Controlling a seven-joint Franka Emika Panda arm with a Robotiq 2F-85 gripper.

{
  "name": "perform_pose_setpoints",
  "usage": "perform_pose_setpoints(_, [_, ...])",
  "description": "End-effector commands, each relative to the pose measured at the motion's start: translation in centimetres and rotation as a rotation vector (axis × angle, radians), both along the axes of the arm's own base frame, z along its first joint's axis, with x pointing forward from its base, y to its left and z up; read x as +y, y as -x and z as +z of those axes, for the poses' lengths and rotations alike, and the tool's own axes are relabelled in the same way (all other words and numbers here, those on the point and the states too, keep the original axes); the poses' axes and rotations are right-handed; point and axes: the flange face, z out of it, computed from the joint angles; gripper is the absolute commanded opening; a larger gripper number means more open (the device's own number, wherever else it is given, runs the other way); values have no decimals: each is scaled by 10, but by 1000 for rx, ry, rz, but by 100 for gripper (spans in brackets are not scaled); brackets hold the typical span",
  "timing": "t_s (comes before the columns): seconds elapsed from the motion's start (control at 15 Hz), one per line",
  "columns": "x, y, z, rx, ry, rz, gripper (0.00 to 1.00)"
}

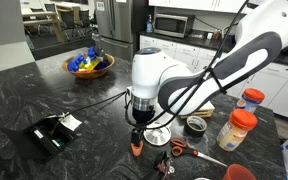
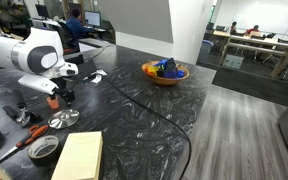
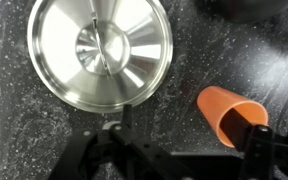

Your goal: Put the small orange cup in the big orange cup

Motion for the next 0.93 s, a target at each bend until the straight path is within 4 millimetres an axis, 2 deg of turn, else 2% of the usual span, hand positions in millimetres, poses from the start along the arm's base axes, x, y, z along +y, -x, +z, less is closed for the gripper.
perform_pose_setpoints(0.0, [3,-5,2,5,21,-1,60])
perform_pose_setpoints(0.53, [7,-5,22,-25,-2,13,2])
perform_pose_setpoints(0.87, [6,-4,30,-35,-14,9,1])
